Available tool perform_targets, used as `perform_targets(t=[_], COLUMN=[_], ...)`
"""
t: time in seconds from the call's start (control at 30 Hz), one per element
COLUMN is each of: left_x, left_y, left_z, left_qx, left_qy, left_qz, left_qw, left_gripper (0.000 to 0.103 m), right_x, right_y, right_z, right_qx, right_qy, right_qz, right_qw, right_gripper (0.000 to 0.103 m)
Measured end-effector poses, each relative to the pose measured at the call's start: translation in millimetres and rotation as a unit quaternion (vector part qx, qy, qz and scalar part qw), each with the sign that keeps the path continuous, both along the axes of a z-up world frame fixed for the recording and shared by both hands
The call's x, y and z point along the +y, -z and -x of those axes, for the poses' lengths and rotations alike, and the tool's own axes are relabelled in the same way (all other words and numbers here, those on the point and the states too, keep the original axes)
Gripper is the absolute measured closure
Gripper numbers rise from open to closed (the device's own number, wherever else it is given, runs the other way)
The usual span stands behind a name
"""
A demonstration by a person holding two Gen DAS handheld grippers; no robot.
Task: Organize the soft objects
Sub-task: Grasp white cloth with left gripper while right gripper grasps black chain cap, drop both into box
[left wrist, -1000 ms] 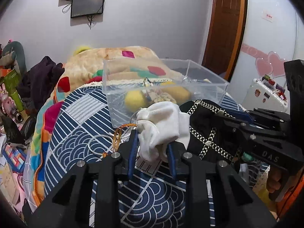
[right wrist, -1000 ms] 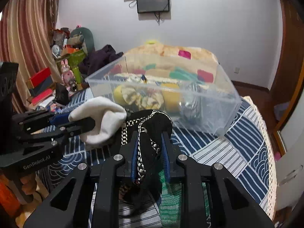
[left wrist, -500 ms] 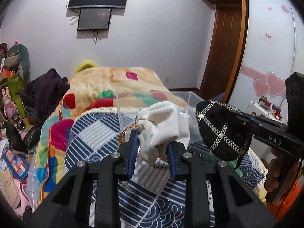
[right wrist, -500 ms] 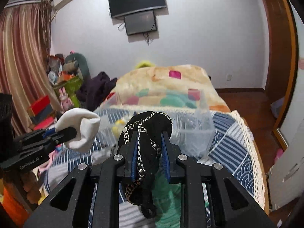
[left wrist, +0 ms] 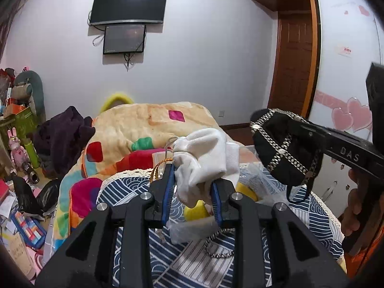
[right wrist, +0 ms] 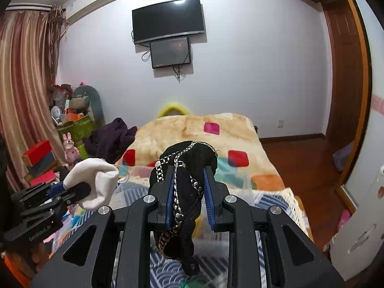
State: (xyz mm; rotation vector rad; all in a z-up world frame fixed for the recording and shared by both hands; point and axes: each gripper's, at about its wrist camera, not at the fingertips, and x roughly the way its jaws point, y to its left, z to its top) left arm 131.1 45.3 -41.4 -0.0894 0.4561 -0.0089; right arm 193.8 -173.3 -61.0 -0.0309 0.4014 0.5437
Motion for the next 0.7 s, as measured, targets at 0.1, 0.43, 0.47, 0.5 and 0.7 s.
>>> perform_targets(t=[0.1,0.43,0.47,0.5,0.7], left_x=[-1.3,-1.1,-1.8,-2.0,-5.1], left_y=[4.7,34.9,37.8,41.4,54.8], left_z=[-16.1,-72.2,-75.0,-79.3,-88.7], left_qx=[0.013,0.086,0.091,0.098,0.123], left_qy=[-0.005,-0.002,-0.002,-0.001,0.006], left_qz=[-0.008,-0.002,-0.001,0.001,0.000], left_qw=[0.9999,0.9963,0.9958,0.9952,0.9924], left_gripper=[0.075,0.075,0.075,0.075,0.075], right_x=[11.7,36.8,37.7,38.6,44.2], right_y=[1.6,30.8,33.0,35.5,45.7], right_z=[-12.5,-36.5,-37.6,-39.0,-43.0], right_qx=[0.008,0.054,0.058,0.062,0.079], right_qy=[-0.002,-0.006,-0.008,-0.011,-0.016], right_qz=[0.014,0.070,0.077,0.083,0.116], right_qw=[1.000,0.996,0.995,0.995,0.990], right_gripper=[0.083,0.083,0.083,0.083,0.083])
